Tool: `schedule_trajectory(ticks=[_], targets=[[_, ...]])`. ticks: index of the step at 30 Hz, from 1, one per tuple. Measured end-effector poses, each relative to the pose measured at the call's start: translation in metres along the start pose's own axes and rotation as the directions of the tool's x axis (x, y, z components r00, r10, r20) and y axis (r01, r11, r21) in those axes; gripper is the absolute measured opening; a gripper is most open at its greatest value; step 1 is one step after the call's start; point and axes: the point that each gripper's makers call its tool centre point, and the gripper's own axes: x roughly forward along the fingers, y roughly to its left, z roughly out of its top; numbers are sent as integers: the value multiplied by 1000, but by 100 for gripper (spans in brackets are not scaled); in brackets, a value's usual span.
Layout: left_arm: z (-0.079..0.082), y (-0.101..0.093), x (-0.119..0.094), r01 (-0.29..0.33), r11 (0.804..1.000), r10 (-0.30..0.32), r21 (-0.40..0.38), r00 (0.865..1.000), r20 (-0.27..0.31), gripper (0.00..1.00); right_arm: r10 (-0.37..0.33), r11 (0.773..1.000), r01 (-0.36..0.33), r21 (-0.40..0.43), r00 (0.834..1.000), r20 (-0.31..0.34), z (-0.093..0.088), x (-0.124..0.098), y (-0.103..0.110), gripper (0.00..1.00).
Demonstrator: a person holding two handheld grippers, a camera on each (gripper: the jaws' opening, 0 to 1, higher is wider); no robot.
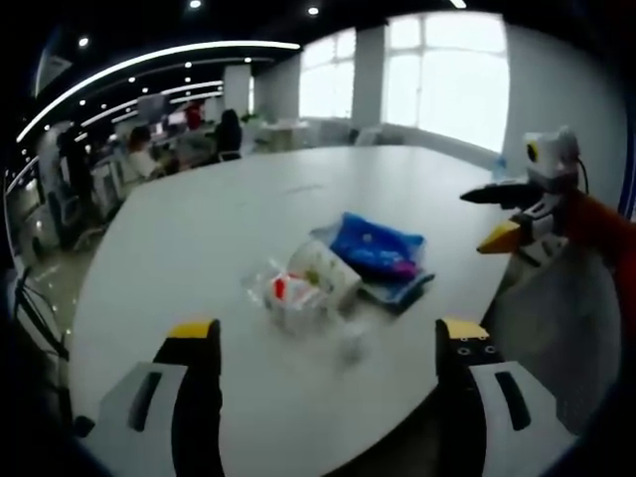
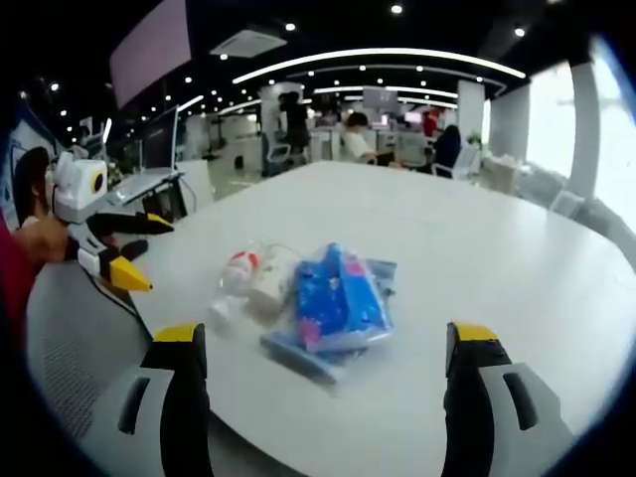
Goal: Arrange the tabletop items into an orderly group along one side of the table until the central work area is clear of visible clutter.
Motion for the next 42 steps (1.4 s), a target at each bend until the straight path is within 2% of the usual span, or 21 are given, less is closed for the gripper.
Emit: schedule_trajectory(ticks=[18, 42], targets=[[-10, -4, 4, 14, 1000, -13, 23, 999, -52, 84, -2, 1000, 2, 23, 1000, 11, 1, -1, -2, 99], [-6, -3, 2, 8, 1000, -7, 23, 999, -34, 83, 13, 1000, -13, 8, 1000, -6, -2, 0, 2, 99]])
